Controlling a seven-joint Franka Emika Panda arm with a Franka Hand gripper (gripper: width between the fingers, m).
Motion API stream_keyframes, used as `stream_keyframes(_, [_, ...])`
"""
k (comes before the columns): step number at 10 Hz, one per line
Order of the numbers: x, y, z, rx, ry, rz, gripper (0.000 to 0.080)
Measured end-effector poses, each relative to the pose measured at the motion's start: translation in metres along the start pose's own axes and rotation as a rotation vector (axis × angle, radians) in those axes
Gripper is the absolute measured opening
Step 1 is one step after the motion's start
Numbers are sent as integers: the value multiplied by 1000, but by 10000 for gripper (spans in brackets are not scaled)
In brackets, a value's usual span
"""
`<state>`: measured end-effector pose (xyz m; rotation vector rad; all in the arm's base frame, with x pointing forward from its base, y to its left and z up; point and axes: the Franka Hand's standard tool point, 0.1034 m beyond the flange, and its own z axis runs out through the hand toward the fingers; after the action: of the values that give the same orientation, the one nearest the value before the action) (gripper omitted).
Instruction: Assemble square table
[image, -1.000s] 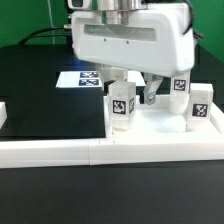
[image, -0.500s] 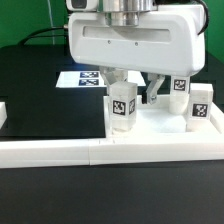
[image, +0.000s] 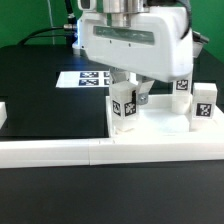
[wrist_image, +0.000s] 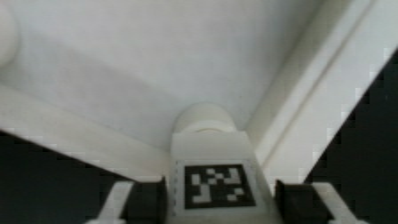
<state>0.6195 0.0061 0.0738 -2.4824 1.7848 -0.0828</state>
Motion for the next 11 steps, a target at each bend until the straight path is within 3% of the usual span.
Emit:
stream_keyframes(2, [0, -3, 1, 33, -28, 247, 287])
stream_keyframes(5, [-7, -8, 3, 57, -49, 590, 287])
stream_keyframes(7, [-9, -10, 4, 66, -51, 674, 287])
stream_keyframes(8, [-9, -10, 4, 66, -50, 661, 373])
stream_keyframes(9, [-9, -8, 4, 57, -47, 553, 543])
stream_keyframes(10, [-9, -5, 4, 42, -50, 424, 543])
stream_keyframes(11, [-10, -5, 2, 41, -43, 290, 626])
